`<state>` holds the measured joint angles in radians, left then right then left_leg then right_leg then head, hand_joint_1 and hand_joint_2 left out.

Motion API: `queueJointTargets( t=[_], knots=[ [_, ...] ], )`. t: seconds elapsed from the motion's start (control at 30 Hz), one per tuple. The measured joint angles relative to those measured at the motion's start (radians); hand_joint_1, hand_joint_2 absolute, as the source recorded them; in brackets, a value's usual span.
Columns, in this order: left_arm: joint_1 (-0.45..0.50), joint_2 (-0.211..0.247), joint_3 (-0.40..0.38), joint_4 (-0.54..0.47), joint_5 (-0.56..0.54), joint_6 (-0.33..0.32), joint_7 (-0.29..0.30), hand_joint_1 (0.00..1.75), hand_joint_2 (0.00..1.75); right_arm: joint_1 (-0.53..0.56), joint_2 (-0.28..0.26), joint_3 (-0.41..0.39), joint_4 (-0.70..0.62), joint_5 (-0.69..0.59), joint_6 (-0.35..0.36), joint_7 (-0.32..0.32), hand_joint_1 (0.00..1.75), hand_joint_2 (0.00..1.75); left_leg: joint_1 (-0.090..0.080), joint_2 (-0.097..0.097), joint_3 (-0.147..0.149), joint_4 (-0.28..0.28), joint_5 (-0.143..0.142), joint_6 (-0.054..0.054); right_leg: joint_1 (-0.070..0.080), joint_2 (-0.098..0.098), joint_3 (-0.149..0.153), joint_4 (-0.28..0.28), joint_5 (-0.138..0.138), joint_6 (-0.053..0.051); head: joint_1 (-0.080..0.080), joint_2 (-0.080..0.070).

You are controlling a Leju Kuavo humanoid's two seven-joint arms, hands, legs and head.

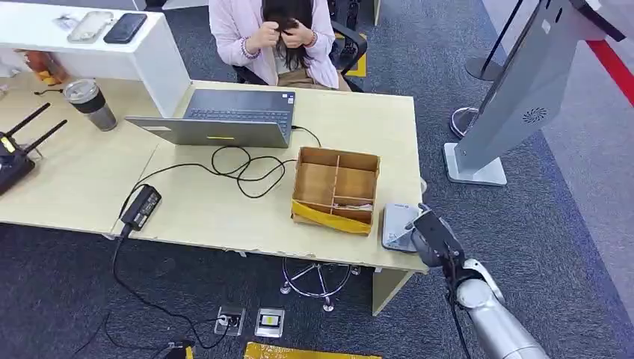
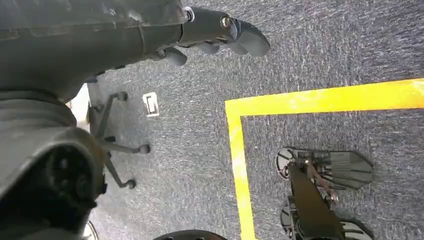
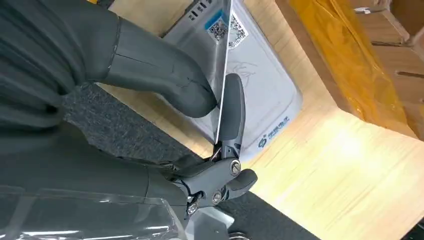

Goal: Pass the card to the sensor for recognition and then transmit it.

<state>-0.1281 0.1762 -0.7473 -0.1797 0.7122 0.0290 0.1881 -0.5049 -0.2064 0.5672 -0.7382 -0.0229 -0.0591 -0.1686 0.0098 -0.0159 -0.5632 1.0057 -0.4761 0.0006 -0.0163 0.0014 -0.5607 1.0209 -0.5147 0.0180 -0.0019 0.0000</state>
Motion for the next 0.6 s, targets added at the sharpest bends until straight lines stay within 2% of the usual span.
queueJointTargets(
  t=[0.4,0.6],
  knots=[
    [0.000,0.002,-0.007,0.000,0.000,-0.003,0.001,0.00,0.00,0.001,-0.004,0.015,0.003,-0.015,-0.018,0.010,1.75,1.75,0.000,0.000,0.000,0.000,0.000,0.000,0.000,0.000,0.000,0.000,0.000,0.000,0.000,0.000],
    [0.000,0.007,-0.011,0.000,-0.002,-0.010,-0.004,0.00,0.00,-0.012,-0.016,0.016,-0.047,0.002,-0.017,0.058,1.75,1.75,0.000,0.000,0.000,0.000,0.000,0.000,0.000,0.000,0.000,0.000,0.000,0.000,0.000,0.000]
  ],
)
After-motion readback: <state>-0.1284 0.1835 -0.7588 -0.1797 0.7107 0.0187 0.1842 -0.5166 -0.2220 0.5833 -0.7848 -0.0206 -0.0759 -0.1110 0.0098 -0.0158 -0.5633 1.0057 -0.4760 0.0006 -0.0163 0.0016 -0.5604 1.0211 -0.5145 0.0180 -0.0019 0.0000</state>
